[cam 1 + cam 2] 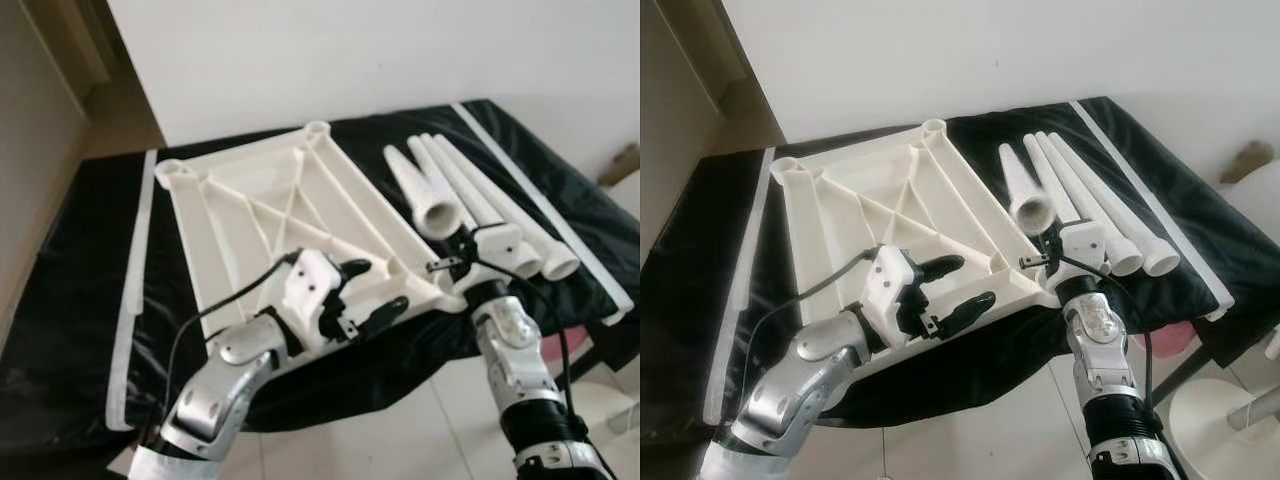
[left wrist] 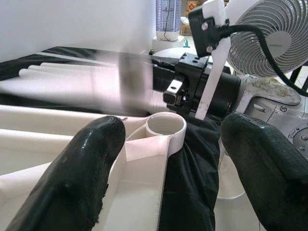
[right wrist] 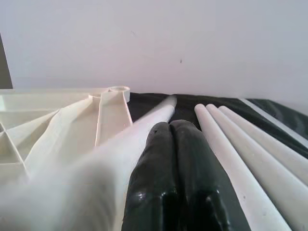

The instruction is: Building children table

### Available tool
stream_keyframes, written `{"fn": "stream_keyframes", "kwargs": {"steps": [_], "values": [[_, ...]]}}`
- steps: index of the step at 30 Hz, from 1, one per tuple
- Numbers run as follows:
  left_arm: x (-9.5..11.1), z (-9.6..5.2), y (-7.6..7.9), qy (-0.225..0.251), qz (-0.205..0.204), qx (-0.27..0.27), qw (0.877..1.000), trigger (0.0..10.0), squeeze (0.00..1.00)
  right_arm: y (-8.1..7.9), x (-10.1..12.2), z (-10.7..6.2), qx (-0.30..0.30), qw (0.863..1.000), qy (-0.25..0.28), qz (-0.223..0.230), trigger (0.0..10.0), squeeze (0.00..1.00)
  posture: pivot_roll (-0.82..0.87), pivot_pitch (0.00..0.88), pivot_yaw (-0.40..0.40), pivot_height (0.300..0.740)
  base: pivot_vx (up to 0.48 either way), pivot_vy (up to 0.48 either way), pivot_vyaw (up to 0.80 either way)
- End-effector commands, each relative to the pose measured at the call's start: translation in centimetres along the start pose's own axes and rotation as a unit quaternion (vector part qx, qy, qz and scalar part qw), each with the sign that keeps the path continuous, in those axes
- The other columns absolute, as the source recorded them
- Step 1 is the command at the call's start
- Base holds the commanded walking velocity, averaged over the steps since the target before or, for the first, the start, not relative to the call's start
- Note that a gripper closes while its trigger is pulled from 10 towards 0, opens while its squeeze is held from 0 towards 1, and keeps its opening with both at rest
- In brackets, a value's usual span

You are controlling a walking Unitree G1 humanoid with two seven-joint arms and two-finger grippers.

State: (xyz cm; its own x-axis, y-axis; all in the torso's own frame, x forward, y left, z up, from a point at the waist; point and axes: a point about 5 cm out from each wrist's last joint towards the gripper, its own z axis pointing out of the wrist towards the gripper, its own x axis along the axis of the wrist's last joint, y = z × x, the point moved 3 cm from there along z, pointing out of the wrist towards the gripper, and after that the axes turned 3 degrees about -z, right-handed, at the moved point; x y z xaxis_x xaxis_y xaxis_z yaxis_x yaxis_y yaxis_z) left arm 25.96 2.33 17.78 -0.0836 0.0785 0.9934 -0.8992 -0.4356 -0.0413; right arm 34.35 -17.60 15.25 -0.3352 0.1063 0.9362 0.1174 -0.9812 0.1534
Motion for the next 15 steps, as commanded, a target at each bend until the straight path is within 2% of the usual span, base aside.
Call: {"fn": "stream_keyframes", "kwargs": {"steps": [1, 3, 6, 7, 8, 9, 15], "values": [[-0.2, -0.4, -0.4, -0.006, 0.007, 0.013, 1.000, 10.0, 0.00, 0.3, -0.1, 0.1, -0.006, 1.000, -0.001, 0.003, 0.0, 0.00, 0.02, 0.000, 0.037, 0.740, 0.000, 0.000, 0.00], [-0.2, -0.4, -0.4, -0.007, 0.008, 0.014, 1.000, 10.0, 0.00, 0.7, -0.7, -0.4, -0.025, 1.000, -0.017, 0.006, 10.0, 0.00, 0.01, 0.000, 0.041, 0.740, 0.000, 0.000, 0.00], [-0.2, -0.4, -0.5, -0.007, 0.008, 0.014, 1.000, 10.0, 0.00, 1.5, -1.3, -0.8, -0.053, 0.998, -0.031, 0.005, 10.0, 0.00, 0.01, 0.000, 0.041, 0.740, 0.000, 0.000, 0.00], [-0.2, -0.4, -0.5, -0.007, 0.008, 0.014, 1.000, 10.0, 0.00, 1.9, -1.5, -1.0, -0.069, 0.997, -0.037, 0.004, 10.0, 0.35, 0.01, 0.000, 0.041, 0.740, 0.000, 0.000, 0.00], [-0.2, -0.4, -0.5, -0.007, 0.008, 0.014, 1.000, 10.0, 0.00, 1.9, -1.5, -1.0, -0.069, 0.997, -0.037, 0.004, 10.0, 0.35, 0.01, 0.000, 0.041, 0.740, 0.000, 0.000, 0.00], [-0.2, -0.4, -0.5, -0.008, 0.008, 0.013, 1.000, 10.0, 0.00, 2.4, -1.9, -1.4, -0.091, 0.995, -0.045, 0.006, 10.0, 1.00, 0.01, 0.000, 0.046, 0.740, 0.000, 0.000, 0.00], [-0.3, -0.5, -0.5, -0.010, 0.007, 0.012, 1.000, 10.0, 0.00, 3.2, -2.1, -2.1, -0.126, 0.991, -0.048, 0.013, 10.0, 1.00, 0.00, 0.000, 0.054, 0.740, 0.000, 0.000, 0.00]]}}
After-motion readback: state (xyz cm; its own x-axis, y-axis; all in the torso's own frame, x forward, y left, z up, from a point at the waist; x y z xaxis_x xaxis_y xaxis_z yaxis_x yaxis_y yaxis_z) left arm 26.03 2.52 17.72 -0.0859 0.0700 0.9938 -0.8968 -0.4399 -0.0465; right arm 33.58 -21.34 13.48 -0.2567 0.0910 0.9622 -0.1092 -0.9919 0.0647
